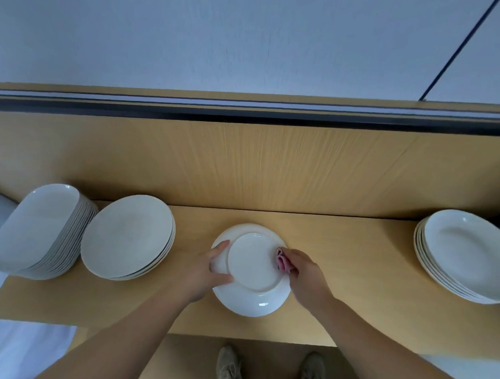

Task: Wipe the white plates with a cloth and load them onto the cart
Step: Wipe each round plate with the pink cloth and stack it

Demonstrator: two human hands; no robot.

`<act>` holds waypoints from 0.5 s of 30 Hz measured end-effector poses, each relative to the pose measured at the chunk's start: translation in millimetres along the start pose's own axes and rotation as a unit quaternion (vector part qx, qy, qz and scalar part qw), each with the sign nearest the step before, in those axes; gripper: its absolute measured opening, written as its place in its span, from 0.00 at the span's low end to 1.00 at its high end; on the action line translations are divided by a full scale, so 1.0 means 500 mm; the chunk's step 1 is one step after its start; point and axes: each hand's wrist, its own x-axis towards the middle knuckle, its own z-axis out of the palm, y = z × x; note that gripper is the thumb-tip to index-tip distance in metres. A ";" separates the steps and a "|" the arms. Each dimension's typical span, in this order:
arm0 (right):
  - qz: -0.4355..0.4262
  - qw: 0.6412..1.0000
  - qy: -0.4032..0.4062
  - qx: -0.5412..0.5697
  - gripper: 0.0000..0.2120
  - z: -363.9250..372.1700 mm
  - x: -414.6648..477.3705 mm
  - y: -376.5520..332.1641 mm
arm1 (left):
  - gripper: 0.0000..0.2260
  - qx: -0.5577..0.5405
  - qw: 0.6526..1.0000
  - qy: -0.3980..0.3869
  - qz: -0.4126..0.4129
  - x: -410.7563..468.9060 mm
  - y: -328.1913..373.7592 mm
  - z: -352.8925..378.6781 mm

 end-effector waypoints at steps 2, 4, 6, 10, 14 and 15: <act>-0.016 1.000 0.002 0.001 0.14 -0.001 -0.009 0.005 | 0.39 0.010 1.000 -0.016 0.010 -0.005 0.003 0.002; -0.032 0.999 0.000 -0.002 0.16 -0.010 0.003 0.006 | 0.39 0.014 0.999 -0.035 0.019 -0.006 0.009 0.001; -0.034 0.999 -0.004 -0.009 0.17 -0.017 0.022 0.006 | 0.37 -0.007 0.998 -0.051 0.022 -0.003 0.016 -0.006; -0.044 0.998 -0.022 -0.028 0.18 -0.034 0.062 0.002 | 0.31 -0.072 0.994 -0.071 0.042 0.018 0.029 -0.021; -0.069 0.994 -0.054 -0.058 0.16 -0.052 0.102 -0.004 | 0.30 -0.109 0.989 -0.093 0.026 0.033 0.031 -0.023; -0.063 0.994 -0.062 -0.060 0.17 -0.053 0.108 -0.004 | 0.29 -0.110 0.990 -0.085 0.023 0.033 0.030 -0.022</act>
